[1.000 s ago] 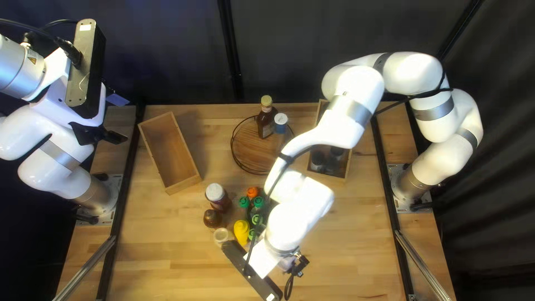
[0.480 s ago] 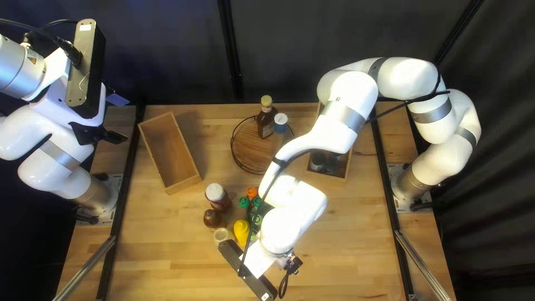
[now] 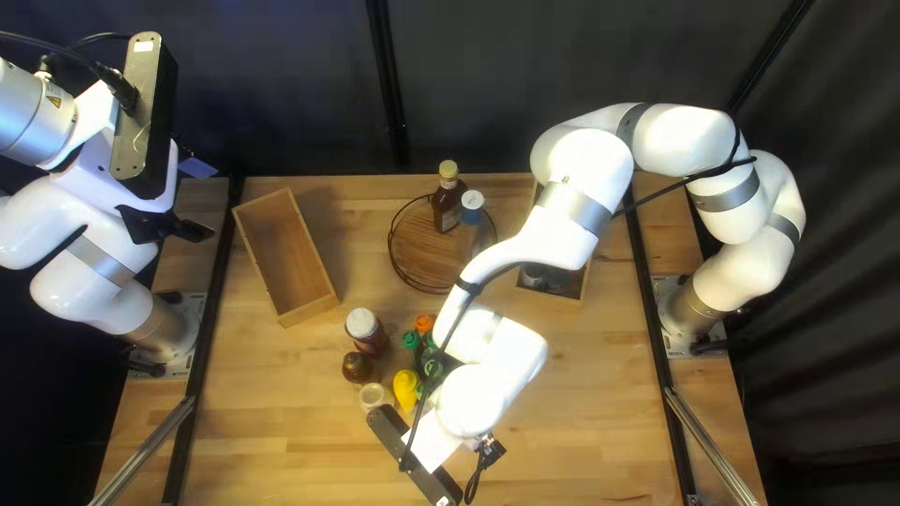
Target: Separate condiments, baby food and spices and place it in 3 different racks/containers
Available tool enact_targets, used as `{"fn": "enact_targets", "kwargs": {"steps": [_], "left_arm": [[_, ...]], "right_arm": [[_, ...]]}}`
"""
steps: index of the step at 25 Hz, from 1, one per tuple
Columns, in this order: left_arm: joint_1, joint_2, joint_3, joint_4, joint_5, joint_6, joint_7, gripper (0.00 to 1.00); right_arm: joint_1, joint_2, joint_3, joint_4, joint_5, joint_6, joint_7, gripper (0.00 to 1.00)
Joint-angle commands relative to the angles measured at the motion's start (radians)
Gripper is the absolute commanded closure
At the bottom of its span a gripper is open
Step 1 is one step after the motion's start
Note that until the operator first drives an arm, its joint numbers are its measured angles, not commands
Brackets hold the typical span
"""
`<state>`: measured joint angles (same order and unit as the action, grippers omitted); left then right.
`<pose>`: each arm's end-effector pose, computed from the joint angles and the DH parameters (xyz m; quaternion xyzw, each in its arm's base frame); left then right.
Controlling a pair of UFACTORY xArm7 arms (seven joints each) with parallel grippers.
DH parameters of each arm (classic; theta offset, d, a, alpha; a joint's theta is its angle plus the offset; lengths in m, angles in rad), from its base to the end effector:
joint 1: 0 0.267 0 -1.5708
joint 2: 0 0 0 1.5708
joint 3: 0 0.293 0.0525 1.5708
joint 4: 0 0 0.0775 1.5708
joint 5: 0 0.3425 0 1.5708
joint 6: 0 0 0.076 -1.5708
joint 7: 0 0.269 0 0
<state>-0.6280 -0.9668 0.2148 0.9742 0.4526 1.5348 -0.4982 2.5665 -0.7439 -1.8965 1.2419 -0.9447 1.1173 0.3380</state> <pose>0.2909 0.0124 0.4543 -0.9715 -0.0497 -0.2299 0.0295 0.4987 0.2202 0.1008 0.9342 0.3506 0.0387 0.0536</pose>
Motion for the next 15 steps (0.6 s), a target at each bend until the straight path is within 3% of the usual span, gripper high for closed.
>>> {"fn": "enact_targets", "kwargs": {"steps": [1, 7, 11, 12, 13, 15], "left_arm": [[0.0, 0.0, 0.0, 0.0, 0.0, 0.0, 0.0, 0.0], [0.0, 0.0, 0.0, 0.0, 0.0, 0.0, 0.0, 0.0], [0.0, 0.0, 0.0, 0.0, 0.0, 0.0, 0.0, 0.0], [0.0, 0.0, 0.0, 0.0, 0.0, 0.0, 0.0, 0.0], [0.0, 0.0, 0.0, 0.0, 0.0, 0.0, 0.0, 0.0], [0.0, 0.0, 0.0, 0.0, 0.0, 0.0, 0.0, 0.0]], "right_arm": [[-0.001, -0.002, -0.003, -0.001, 0.0, 0.001, 0.0, 0.0], [0.0, -0.008, -0.011, 0.002, -0.003, -0.001, 0.0, 0.02], [-0.005, -0.008, -0.013, -0.004, -0.004, -0.004, 0.002, 0.22], [-0.008, -0.007, -0.012, -0.006, -0.004, -0.005, 0.003, 0.66], [-0.009, -0.007, -0.012, -0.008, -0.004, -0.006, 0.003, 0.91], [-0.01, -0.007, -0.012, -0.008, -0.004, -0.006, 0.003, 0.96]]}}
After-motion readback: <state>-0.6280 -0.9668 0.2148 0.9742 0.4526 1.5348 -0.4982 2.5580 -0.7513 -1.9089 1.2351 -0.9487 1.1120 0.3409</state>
